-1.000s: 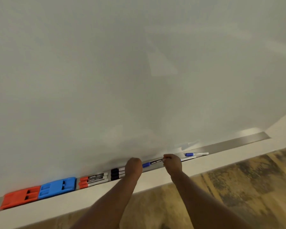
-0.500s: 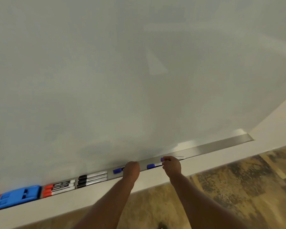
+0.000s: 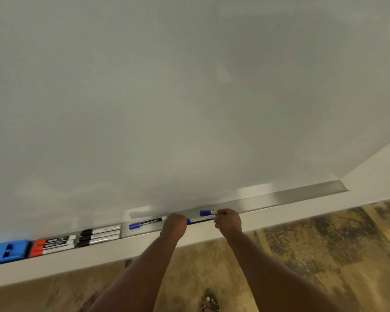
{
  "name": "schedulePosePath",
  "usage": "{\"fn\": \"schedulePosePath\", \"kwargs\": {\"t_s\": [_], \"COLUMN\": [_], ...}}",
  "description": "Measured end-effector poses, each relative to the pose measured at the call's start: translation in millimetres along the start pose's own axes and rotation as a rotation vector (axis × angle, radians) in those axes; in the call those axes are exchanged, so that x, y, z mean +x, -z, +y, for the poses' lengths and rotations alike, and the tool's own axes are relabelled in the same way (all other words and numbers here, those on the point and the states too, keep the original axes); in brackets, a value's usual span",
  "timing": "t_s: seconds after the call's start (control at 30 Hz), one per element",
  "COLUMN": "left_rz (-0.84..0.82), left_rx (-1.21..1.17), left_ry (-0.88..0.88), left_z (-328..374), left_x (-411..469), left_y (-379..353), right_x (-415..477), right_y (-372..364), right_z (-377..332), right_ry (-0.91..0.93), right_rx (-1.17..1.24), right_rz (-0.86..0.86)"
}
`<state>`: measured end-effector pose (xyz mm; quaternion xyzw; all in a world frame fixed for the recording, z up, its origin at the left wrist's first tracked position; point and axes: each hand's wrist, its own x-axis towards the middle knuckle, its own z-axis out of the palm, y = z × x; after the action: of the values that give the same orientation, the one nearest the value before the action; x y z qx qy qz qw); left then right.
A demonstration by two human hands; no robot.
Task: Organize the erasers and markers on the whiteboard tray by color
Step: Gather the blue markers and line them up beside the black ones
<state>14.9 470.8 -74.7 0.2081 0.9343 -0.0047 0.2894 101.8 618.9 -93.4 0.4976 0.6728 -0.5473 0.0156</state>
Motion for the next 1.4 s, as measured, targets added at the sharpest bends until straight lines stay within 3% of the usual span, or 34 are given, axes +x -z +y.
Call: {"fn": "schedulePosePath", "kwargs": {"t_s": [0.13, 0.27, 0.43, 0.53, 0.6, 0.7, 0.87, 1.0, 1.2, 1.4], "left_rz": [0.002, 0.099, 0.244, 0.34, 0.38, 0.368, 0.331, 0.336, 0.344, 0.273], "left_rx": [-0.056, -0.263, -0.846, -1.117, -1.301, -1.539, -1.558, -1.354, -1.262, -1.261], "left_ry": [0.037, 0.141, 0.344, 0.425, 0.411, 0.306, 0.175, 0.077, 0.033, 0.124], "left_z": [3.8, 3.3, 5.8, 10.2, 12.6, 21.8, 46.9, 64.5, 73.7, 65.0], "left_x": [1.7, -0.8, -7.3, -16.4, -20.5, -27.5, -32.0, -33.6, -30.4, -12.3], "left_y": [0.7, 0.7, 2.9, 10.6, 17.7, 27.6, 35.4, 43.6, 40.4, 26.1], "right_x": [5.9, 12.4, 14.7, 13.5, 11.3, 6.5, -2.3, -6.9, 2.6, 23.2], "right_y": [0.9, 2.0, 2.1, 5.7, 10.1, 12.4, 9.4, 15.6, 32.3, 52.5], "right_z": [-1.5, 0.7, 2.9, 0.7, -4.4, -14.2, -27.7, -37.7, -38.7, -24.9], "right_ry": [-0.011, -0.038, -0.029, -0.075, -0.089, -0.051, -0.074, 0.008, -0.002, -0.096], "right_rx": [0.023, 0.064, 0.132, 0.334, 0.47, 0.475, 0.63, 0.564, 0.494, 0.567], "right_rz": [-0.046, -0.069, -0.06, -0.078, -0.126, -0.224, -0.379, -0.485, -0.373, -0.233]}}
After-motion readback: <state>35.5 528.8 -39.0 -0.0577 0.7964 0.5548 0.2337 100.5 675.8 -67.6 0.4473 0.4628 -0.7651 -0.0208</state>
